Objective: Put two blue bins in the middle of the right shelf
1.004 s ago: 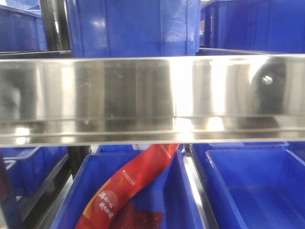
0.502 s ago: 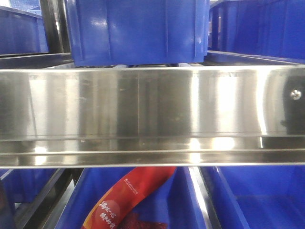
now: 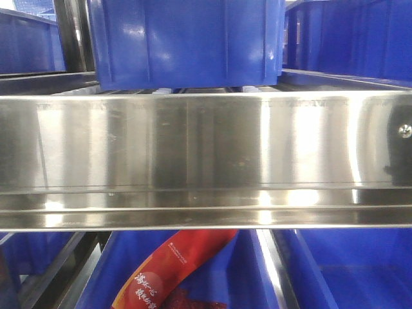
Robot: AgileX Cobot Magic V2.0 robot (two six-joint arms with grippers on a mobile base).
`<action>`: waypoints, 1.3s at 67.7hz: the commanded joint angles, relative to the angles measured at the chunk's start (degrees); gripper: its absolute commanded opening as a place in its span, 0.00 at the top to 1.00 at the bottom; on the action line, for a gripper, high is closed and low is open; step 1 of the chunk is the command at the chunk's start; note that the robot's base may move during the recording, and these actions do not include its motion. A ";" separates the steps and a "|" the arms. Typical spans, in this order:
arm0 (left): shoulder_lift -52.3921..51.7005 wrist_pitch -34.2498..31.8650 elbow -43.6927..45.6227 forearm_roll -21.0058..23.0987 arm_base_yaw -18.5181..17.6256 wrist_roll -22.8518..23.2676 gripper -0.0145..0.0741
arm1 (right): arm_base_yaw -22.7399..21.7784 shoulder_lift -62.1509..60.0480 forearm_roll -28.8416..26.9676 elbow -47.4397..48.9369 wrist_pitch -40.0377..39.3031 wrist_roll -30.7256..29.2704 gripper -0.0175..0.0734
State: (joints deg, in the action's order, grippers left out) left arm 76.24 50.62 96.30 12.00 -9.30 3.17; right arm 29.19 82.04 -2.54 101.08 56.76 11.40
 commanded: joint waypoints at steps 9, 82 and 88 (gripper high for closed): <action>-0.96 -3.71 0.96 1.62 -0.05 -1.53 0.96 | 0.13 -1.06 -1.14 0.98 -4.92 -2.23 0.98; -0.96 11.30 -8.87 2.31 -0.05 -1.53 0.96 | 0.13 -0.94 -1.71 -8.42 3.62 -2.23 0.98; -0.96 8.98 -13.09 2.31 -0.05 -1.53 0.96 | 0.13 -0.94 -1.71 -12.46 1.09 -2.23 0.98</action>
State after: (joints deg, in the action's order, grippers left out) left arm 76.24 62.50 85.98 11.87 -9.30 3.81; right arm 29.41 82.04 -5.55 90.93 64.25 11.62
